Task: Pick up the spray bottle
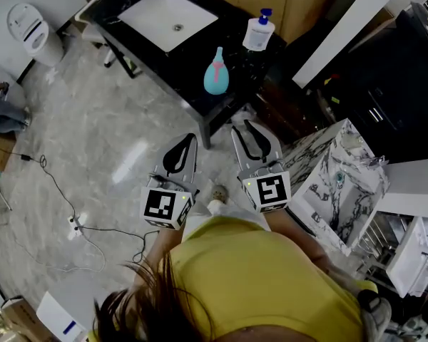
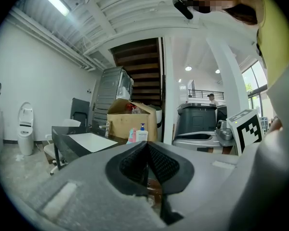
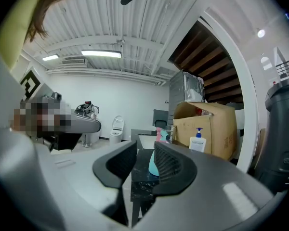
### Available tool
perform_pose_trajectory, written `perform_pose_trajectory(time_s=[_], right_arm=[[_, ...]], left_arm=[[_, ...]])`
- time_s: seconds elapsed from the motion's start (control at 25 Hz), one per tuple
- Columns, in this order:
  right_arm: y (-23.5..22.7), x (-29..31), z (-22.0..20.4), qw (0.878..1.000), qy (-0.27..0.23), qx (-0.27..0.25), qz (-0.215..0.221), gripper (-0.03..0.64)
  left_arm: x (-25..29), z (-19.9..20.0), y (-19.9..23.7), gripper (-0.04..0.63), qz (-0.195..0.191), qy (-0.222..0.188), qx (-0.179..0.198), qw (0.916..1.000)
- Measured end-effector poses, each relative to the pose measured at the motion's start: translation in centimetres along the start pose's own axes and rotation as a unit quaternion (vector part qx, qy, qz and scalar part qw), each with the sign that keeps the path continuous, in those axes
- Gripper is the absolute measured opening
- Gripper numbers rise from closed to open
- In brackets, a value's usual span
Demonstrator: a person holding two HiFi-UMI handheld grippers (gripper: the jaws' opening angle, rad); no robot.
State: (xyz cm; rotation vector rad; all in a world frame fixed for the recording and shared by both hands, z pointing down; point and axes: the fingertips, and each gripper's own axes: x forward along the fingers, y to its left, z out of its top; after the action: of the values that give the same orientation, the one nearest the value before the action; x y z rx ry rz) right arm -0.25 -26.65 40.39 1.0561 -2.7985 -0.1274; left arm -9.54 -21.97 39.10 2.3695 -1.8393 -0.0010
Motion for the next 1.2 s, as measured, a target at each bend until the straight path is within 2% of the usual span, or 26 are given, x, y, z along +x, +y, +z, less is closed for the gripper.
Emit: perform_pose_trajectory(time_s=[0.24, 0.48, 0.8, 1.2], right_arm=[[-0.4, 0.7, -1.0, 1.0, 0.012, 0.003, 0.006, 0.121], [-1.0, 2.6, -0.8, 1.0, 0.006, -0.013, 0.01, 0.147], [-2.9, 8.4, -2.7, 1.0, 0.025, -0.005, -0.008, 0.207], [-3.7, 14.6, -6.6, 0.997, 0.063, 0.012, -0.045, 0.272]], left_arm=[[1.4, -0.7, 0.6, 0.0, 0.003, 0.012, -0.005, 0.9999], [4.6, -0.6, 2.0, 0.0, -0.012, 0.006, -0.008, 0.9999], [10.7, -0.1, 5.4, 0.0, -0.061, 0.015, 0.004, 0.998], [17.0, -0.7, 9.9, 0.0, -0.136, 0.042, 0.006, 0.9898]])
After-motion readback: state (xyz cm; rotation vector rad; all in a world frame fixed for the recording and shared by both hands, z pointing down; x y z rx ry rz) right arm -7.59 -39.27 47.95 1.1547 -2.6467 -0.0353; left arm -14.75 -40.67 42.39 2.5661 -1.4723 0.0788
